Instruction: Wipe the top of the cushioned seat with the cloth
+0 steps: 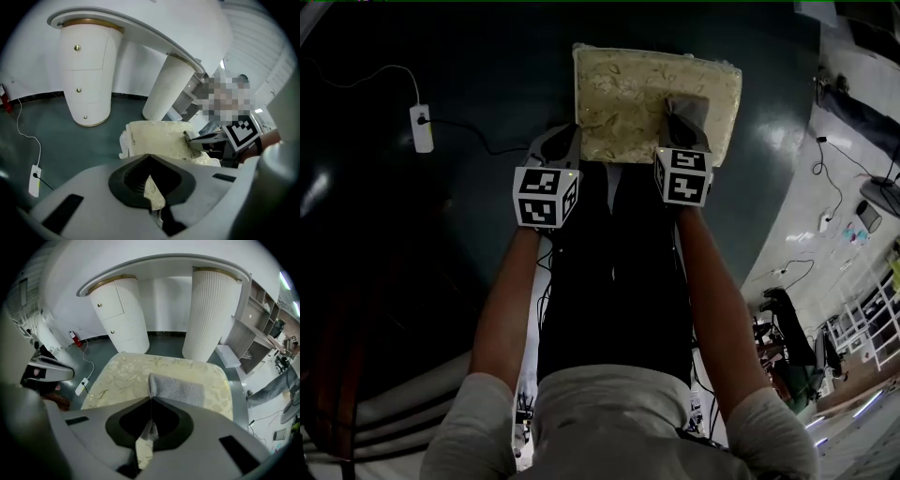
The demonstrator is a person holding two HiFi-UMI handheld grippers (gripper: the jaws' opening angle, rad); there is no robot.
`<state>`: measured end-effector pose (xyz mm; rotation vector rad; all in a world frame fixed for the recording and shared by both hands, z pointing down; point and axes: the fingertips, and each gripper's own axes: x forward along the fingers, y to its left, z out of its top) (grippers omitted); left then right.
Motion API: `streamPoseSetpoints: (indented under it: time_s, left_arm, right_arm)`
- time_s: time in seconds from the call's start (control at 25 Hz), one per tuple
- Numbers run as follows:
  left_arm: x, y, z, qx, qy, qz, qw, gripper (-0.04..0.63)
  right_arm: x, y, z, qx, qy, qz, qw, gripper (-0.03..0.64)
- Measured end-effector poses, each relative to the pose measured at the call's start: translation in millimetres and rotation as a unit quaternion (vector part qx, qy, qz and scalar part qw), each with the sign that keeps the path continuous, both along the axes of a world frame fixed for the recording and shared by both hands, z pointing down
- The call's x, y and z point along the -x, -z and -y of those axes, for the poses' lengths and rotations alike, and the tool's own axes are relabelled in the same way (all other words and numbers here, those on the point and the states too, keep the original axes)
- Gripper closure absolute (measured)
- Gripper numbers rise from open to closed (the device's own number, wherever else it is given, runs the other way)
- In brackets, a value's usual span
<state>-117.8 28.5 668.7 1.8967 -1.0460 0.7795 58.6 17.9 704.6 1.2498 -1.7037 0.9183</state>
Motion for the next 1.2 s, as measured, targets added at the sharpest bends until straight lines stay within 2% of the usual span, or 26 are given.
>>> streamPoseSetpoints:
  time_s: [0.44,0.96,1.2]
  left_arm:
    - [60,6,13,0.0,0.001,-0.001,1.0,0.581]
    - [145,19,36,-0.006,0.014,-0.001,0.9999,0.581]
    - [176,19,47,-0.015,0.028,0.004,0.9995,0.581]
  right_arm:
    - [95,1,3,0.007,0.031,0.023,0.999,0.6]
    - [195,1,8,0.04,0.073,0.032,0.996,0.6]
    - [238,12,32,0.022,0.081,0.076,0.994,0.6]
